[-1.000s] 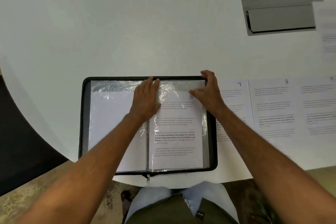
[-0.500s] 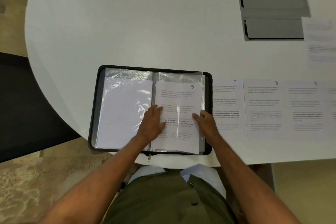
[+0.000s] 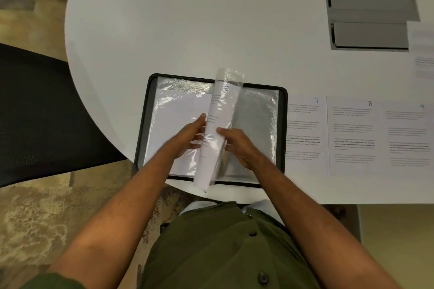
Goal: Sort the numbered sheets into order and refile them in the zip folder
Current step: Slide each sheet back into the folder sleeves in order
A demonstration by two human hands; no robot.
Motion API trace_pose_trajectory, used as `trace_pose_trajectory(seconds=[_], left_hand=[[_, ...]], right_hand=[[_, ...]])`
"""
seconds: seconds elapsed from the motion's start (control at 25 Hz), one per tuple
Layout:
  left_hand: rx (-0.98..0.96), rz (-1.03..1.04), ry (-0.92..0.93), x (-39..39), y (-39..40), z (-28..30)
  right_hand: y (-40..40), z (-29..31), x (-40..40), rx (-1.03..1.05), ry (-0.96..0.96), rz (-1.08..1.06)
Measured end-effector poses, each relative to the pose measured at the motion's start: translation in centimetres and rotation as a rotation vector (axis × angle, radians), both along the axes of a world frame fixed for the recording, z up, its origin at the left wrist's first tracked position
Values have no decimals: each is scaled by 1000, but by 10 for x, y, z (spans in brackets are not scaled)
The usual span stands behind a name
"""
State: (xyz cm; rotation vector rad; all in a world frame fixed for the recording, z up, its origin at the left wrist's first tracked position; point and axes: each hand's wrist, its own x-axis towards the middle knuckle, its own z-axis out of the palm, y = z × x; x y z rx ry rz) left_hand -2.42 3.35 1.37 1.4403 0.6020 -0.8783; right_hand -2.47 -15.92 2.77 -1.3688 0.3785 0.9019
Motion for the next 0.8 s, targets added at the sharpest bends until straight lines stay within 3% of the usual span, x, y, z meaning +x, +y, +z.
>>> trace_pose_trajectory(seconds=[0.48, 0.68, 0.8], left_hand=[[-38, 239, 7, -21, 83, -10], [354, 292, 9, -29, 83, -17], [624, 204, -64, -40, 85, -31]], right_hand=[[76, -3, -2, -5, -33, 460], [76, -21, -8, -35, -67, 482], [74, -28, -9, -60, -84, 482]])
